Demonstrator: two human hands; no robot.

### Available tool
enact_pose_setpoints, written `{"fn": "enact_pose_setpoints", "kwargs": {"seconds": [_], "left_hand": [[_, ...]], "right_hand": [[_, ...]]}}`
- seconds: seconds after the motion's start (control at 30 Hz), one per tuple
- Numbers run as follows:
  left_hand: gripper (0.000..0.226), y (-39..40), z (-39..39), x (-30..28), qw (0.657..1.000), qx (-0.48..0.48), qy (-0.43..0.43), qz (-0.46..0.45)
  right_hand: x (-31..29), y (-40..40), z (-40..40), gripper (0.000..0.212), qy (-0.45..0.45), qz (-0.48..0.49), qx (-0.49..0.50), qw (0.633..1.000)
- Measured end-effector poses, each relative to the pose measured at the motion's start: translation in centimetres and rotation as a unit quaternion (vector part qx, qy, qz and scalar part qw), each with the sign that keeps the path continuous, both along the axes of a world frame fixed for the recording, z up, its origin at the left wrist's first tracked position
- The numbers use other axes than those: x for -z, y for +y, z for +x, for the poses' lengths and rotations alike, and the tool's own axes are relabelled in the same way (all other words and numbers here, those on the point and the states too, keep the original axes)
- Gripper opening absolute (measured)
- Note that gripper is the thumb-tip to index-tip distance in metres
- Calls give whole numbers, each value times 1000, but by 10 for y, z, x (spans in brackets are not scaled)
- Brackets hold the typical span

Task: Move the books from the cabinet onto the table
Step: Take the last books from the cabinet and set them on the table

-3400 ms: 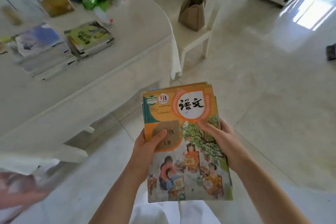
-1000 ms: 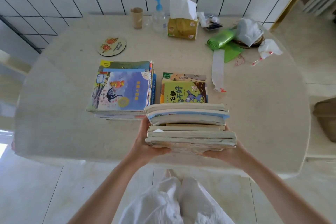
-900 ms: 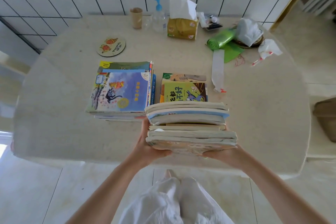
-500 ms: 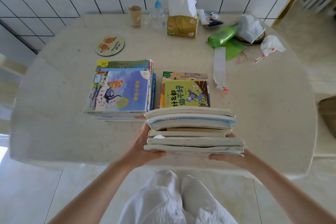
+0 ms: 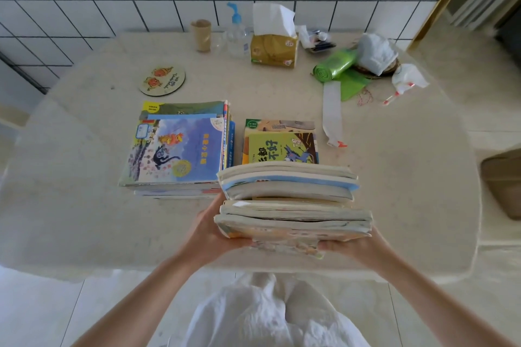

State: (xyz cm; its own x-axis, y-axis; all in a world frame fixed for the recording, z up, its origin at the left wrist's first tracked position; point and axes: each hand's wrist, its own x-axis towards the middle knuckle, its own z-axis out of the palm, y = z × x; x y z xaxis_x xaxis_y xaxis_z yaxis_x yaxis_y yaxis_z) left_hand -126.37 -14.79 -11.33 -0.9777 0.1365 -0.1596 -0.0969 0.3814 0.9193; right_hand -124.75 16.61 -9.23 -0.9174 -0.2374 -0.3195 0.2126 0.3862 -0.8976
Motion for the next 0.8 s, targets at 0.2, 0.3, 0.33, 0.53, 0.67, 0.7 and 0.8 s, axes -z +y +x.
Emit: {"fn": "enact_pose_setpoints", "kwargs": {"seconds": [0.2,0.3,0.33,0.53,0.67,0.7,0.8], "left_hand": [[81,1,-5,-30,998,18,-50,16],[73,1,-16,-45,996,35,-77,30],[73,1,-19,-48,995,36,-84,46],[87,11,-34,-60,977,5,-135,166],[75,23,-45,-65,963,-32,-158,214],[73,26,-47,-65,959,-48,-167,224],[71,38,-52,-65,947,-92,-192,239]], "right_hand": [[-32,0,2,54,-11,22,50,998],[-54,-5,-7,75,12,-33,78,996],[-59,-7,-10,82,6,-70,86,994],[-83,-26,-21,69,-12,-182,191,965],[-87,-33,-28,56,5,-157,251,955],[-88,-35,-30,54,16,-139,268,953],[-88,-41,-36,42,45,-57,295,953]]}}
